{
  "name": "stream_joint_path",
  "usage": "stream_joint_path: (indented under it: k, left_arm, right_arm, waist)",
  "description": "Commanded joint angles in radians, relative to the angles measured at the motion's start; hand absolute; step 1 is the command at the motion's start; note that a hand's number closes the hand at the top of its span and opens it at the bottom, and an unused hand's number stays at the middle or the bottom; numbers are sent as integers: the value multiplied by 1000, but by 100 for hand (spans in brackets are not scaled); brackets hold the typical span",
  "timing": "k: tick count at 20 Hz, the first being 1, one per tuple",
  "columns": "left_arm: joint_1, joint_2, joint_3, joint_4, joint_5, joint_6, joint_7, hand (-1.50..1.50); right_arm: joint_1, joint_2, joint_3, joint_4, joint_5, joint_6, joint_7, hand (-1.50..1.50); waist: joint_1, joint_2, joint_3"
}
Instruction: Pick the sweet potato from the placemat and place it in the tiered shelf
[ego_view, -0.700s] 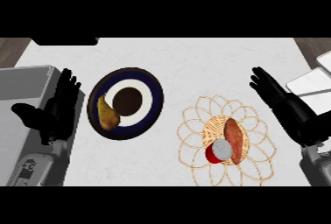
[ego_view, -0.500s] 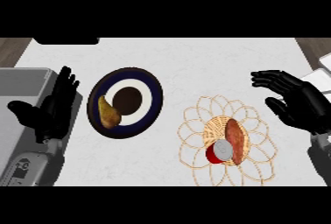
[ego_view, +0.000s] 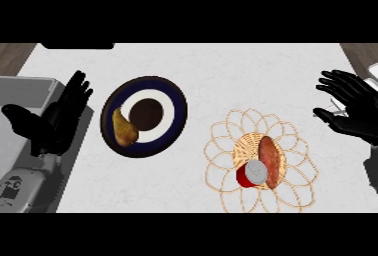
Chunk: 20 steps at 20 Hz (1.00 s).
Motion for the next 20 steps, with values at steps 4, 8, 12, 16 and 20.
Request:
stream_joint_path:
  k: [4, 8, 12, 16, 20]
  left_arm:
    - [-19, -10, 18, 56, -12, -41, -9, 0]
    - [-21, 30, 48, 12, 13, -47, 38, 0]
    - [-20, 6, 22, 4, 6, -39, 49, 0]
    - [-36, -14, -3, 16, -23, -17, 53, 0]
    - [-59, -44, 0, 29, -48, 12, 36, 0]
  right_arm:
    - [25, -100, -7, -68, -49, 251, 20, -150]
    - [17, -232, 78, -188, -18, 307, 219, -150]
    - [-35, -404, 172, -255, 223, 352, 263, -150]
    - [-103, -451, 292, -413, 454, 287, 360, -150]
    - [-121, -342, 408, -504, 541, 226, 559, -150]
  waist:
    - [-16, -7, -3]
    - [-20, -15, -5]
    - [-8, -16, -7]
    - [-6, -14, -8]
    - [-9, -7, -5]
